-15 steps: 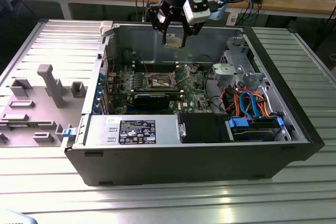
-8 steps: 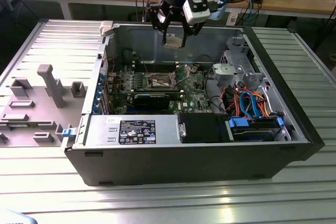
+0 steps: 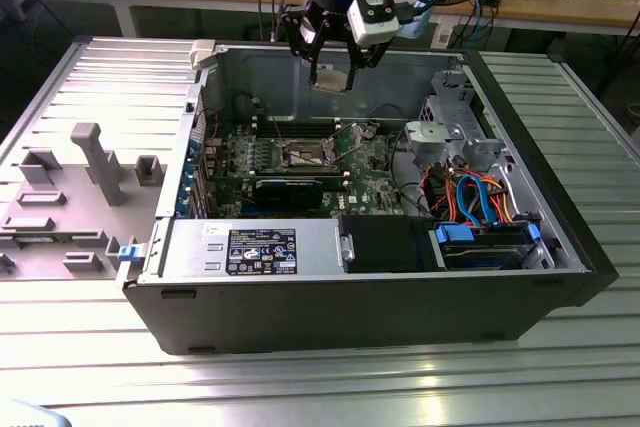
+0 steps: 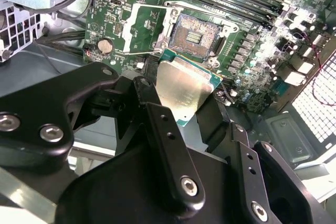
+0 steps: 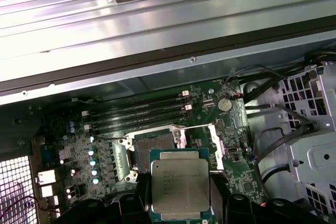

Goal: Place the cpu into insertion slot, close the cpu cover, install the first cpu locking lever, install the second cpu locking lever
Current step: 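Place the cpu into insertion slot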

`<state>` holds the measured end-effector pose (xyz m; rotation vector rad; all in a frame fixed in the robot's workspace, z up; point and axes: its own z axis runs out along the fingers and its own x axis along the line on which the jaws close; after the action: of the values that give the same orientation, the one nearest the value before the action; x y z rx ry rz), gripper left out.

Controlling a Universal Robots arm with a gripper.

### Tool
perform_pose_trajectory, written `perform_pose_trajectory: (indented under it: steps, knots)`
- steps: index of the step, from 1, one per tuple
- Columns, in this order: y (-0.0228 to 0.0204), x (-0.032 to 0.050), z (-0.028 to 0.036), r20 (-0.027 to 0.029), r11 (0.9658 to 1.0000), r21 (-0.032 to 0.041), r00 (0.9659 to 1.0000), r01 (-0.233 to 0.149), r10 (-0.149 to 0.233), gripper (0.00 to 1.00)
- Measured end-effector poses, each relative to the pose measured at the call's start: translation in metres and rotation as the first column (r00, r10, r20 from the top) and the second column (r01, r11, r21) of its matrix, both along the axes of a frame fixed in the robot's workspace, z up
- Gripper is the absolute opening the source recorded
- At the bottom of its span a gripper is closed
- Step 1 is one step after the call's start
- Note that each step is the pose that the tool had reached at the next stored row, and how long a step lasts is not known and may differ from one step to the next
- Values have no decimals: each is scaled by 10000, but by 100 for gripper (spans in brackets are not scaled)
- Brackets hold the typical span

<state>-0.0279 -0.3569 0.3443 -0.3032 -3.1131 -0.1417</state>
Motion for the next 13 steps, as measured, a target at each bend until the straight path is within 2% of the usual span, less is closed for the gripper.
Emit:
perform_pose_trajectory:
  steps: [13]
  knots:
    - [0, 0, 0, 0, 9997, 0, 9997, 242, -242, 55]
